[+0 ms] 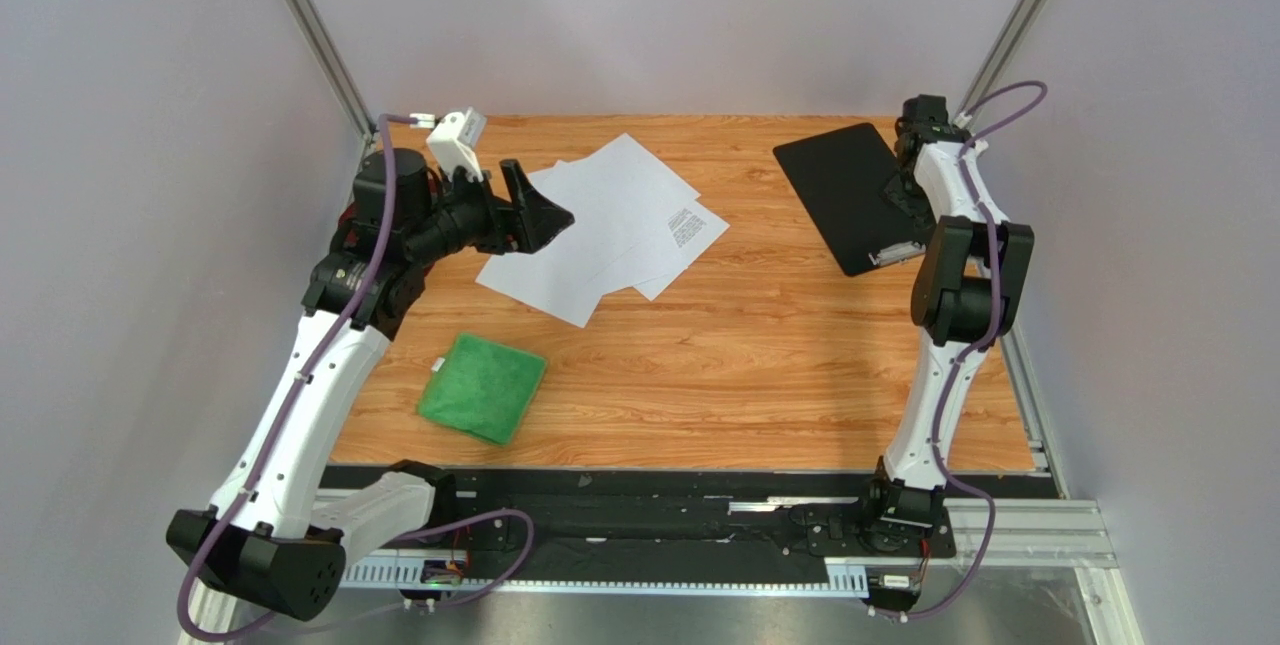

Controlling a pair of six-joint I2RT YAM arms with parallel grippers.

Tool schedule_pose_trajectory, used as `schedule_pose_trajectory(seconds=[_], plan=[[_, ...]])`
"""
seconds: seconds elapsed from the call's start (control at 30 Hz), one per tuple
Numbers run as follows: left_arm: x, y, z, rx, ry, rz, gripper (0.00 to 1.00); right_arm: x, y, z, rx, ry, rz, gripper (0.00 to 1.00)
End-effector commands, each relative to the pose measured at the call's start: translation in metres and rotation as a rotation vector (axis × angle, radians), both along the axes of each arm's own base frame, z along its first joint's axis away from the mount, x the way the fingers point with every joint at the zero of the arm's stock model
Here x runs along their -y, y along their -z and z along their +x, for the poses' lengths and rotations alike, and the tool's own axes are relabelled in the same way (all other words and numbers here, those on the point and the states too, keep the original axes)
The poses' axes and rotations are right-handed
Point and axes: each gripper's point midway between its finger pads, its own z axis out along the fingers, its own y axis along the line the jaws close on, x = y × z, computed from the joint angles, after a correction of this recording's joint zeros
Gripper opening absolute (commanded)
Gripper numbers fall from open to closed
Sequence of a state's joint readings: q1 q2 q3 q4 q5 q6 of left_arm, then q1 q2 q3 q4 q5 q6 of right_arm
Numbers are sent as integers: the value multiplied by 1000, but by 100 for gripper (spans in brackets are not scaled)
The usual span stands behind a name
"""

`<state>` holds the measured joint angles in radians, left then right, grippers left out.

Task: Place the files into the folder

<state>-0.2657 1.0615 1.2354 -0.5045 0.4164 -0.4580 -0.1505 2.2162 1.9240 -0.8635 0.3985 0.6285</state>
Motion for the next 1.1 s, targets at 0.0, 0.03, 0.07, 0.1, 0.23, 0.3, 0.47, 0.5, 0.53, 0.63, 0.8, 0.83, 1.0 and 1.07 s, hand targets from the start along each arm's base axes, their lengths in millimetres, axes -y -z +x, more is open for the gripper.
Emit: schedule_pose_trajectory(seconds=[0.0, 0.03, 0.07, 0.1, 0.23, 0.3, 0.47, 0.5, 0.53, 0.63, 0.8, 0.83, 1.0, 1.07], plan=[[13, 3, 5, 13, 29, 8, 88, 15, 20, -3, 7, 89, 63, 57], [16, 3, 6, 15, 33, 5, 88, 15, 24, -4, 4, 94, 73, 53], [19, 5, 5, 11, 45, 4, 88, 17, 30, -5, -5, 102, 81, 51], [22, 5, 6, 14, 49, 2, 88, 17, 33, -6, -10, 108, 83, 46], [28, 8, 6, 9, 65, 0, 88, 16, 43, -10, -30, 121, 98, 43], [30, 8, 6, 10, 70, 0, 87, 13, 48, -15, -41, 134, 111, 43], [31, 9, 5, 12, 72, -3, 87, 6, 55, -22, -62, 122, 134, 43], [31, 9, 4, 12, 75, -4, 87, 5, 55, -22, -60, 113, 135, 44], [31, 9, 5, 12, 74, -6, 87, 4, 58, -26, -73, 112, 130, 44], [33, 10, 3, 11, 79, -12, 87, -2, 57, -33, -91, 82, 129, 47], [38, 14, 3, -1, 92, -14, 87, -7, 57, -48, -146, 36, 96, 30], [39, 13, 2, 0, 97, -14, 87, -5, 56, -51, -161, 30, 74, 24], [46, 17, -1, -13, 111, -11, 87, -2, 53, -82, -257, -21, -1, 1], [50, 20, -3, -19, 123, -8, 87, 2, 42, -94, -261, -40, -45, 0]])
